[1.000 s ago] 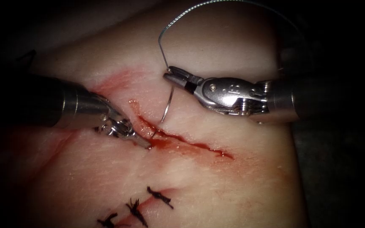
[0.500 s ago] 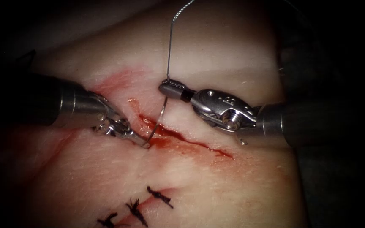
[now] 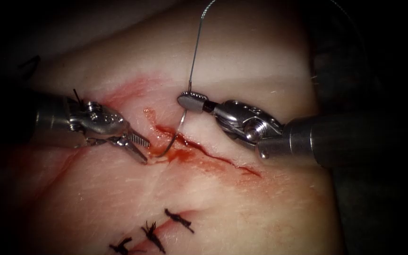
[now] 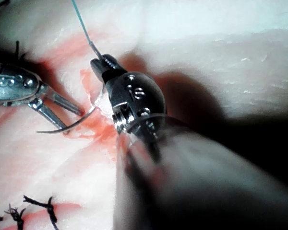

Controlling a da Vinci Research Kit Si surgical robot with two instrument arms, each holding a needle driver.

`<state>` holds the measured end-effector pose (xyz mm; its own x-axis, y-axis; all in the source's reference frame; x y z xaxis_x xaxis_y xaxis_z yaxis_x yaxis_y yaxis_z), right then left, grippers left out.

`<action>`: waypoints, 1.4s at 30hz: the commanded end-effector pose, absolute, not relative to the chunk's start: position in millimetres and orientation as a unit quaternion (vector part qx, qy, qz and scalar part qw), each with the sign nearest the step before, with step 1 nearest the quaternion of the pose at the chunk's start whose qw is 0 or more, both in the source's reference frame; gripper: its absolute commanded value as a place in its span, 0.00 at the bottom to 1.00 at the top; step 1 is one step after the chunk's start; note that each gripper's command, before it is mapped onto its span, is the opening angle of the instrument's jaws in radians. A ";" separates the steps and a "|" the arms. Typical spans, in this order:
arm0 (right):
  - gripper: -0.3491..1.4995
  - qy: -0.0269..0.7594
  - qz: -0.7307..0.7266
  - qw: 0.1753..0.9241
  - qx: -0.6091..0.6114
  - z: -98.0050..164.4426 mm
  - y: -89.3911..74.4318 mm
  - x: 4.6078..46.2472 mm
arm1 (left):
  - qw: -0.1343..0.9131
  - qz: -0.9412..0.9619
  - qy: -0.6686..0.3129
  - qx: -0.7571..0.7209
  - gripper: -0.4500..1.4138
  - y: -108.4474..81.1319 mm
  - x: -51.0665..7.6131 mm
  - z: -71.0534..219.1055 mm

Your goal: Wound Closure

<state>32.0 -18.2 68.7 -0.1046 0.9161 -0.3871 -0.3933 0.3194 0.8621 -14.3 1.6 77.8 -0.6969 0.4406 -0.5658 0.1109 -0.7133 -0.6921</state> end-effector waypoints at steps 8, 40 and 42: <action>0.00 0.525 0.530 0.615 0.255 69.5 -18.5 32.4 | -0.008 0.834 -0.300 -0.462 0.30 4.3 -15.8 75.0; 0.00 0.526 0.538 0.602 0.265 69.4 -18.9 32.5 | -0.184 0.805 -0.242 -0.509 0.41 2.8 -18.3 76.4; 0.00 0.526 0.539 0.602 0.264 69.4 -18.9 32.4 | -0.186 0.797 -0.242 -0.522 0.35 2.7 -18.4 76.5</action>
